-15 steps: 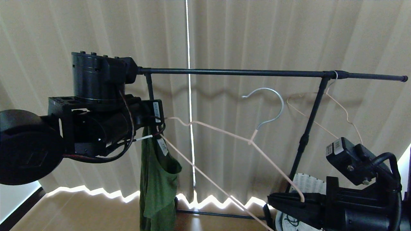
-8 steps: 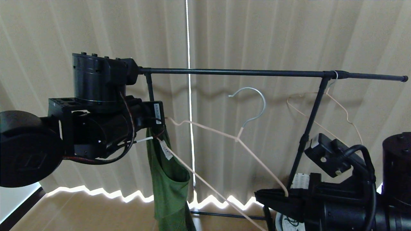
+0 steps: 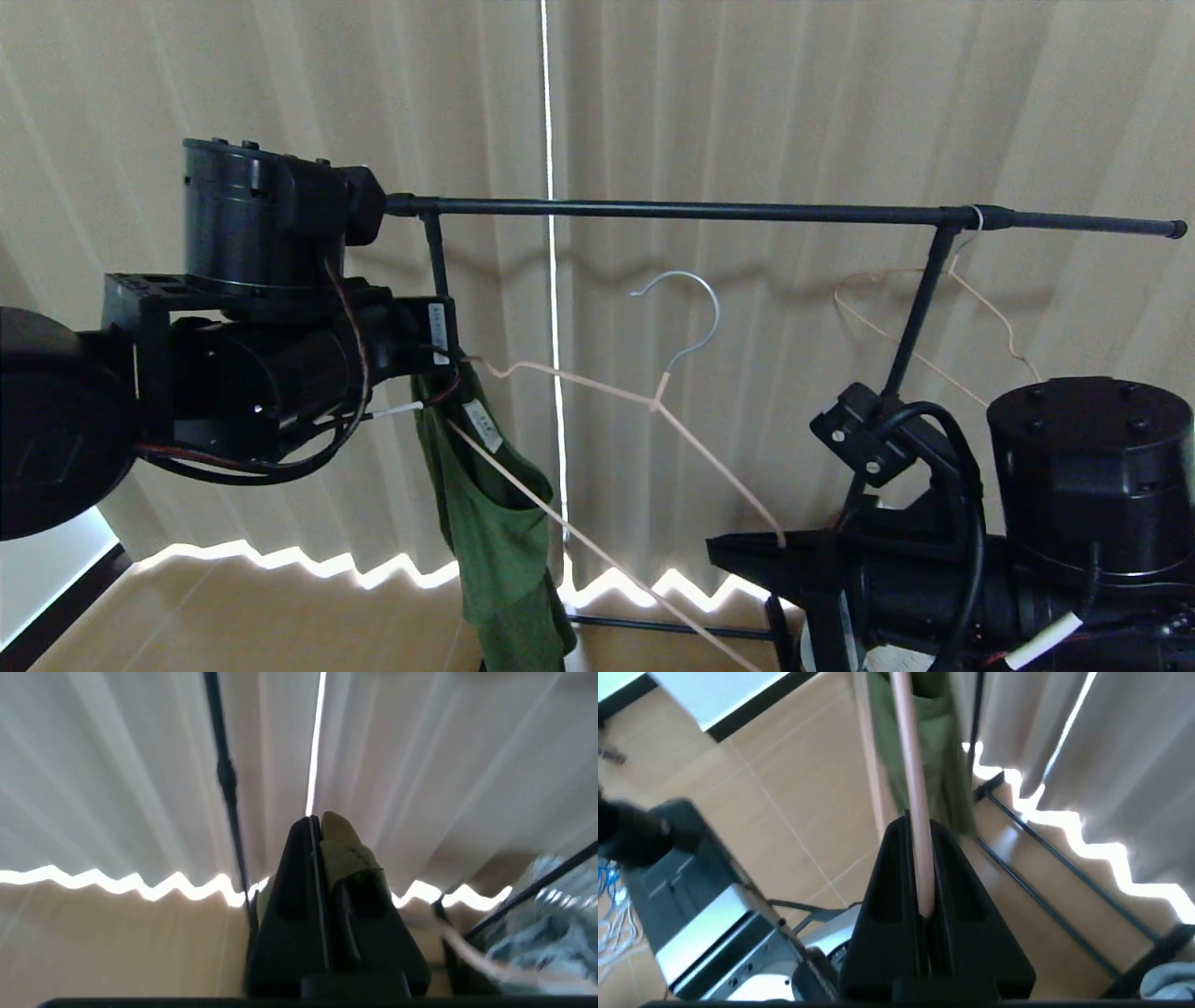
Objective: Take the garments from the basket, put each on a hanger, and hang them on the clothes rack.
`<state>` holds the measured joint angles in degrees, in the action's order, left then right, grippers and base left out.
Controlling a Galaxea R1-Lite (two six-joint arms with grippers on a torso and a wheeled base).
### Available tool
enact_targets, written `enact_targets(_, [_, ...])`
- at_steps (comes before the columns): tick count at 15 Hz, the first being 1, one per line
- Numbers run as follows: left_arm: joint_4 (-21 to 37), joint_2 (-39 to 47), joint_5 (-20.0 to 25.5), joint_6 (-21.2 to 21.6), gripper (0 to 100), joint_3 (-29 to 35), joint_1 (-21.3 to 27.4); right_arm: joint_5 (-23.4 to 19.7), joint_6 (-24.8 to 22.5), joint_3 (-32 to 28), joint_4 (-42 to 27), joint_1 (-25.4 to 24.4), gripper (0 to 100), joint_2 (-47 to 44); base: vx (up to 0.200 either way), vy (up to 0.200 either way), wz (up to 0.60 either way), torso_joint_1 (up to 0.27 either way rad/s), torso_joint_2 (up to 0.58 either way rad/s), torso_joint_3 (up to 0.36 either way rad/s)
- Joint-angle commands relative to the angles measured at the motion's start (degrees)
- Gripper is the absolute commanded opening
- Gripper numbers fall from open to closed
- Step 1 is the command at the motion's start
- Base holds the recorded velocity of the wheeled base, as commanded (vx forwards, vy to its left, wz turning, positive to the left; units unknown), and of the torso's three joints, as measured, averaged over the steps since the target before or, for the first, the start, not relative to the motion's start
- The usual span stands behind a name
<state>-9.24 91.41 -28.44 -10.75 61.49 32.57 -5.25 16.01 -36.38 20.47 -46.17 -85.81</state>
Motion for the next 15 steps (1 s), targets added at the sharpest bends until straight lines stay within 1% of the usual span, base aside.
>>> enact_targets(1, [2.47,-3.07,-0.04,-0.06,0,0.39,-0.05,0.33,0.52,-1.06,0.01,1.43,0,-2.17,0.0,0.0,0.0,0.0,0.0,0.0])
enact_targets(2, [2.47,-3.07,-0.04,-0.06,0,0.39,-0.05,0.33,0.52,-1.06,0.01,1.43,0,-2.17,0.0,0.0,0.0,0.0,0.0,0.0])
enact_targets(3, [5.2,-4.39,-0.04,-0.15,0,-0.05,0.21,0.51,0.61,-1.86,0.45,3.45,0,-3.66,0.0,0.0,0.0,0.0,0.0,0.0])
enact_targets(4, [5.99,-4.48,0.05,-0.32,0,-0.23,0.39,0.51,0.69,-2.12,0.54,3.8,0,-4.19,0.0,0.0,0.0,0.0,0.0,0.0])
enact_targets(7, [6.08,-4.31,0.05,-1.03,0,-0.32,1.44,0.6,1.84,-3.26,0.54,3.8,0,-4.28,0.0,0.0,0.0,0.0,0.0,0.0])
enact_targets(10, [6.16,-4.22,0.05,-2.7,0,-0.14,4.78,0.6,2.01,-4.4,0.63,3.8,0,-4.54,0.0,0.0,0.0,0.0,0.0,0.0])
enact_targets(15, [6.08,-3.87,0.05,-4.98,0,0.3,8.74,0.51,2.19,-5.11,0.8,3.54,0,-5.07,0.0,0.0,0.0,0.0,0.0,0.0])
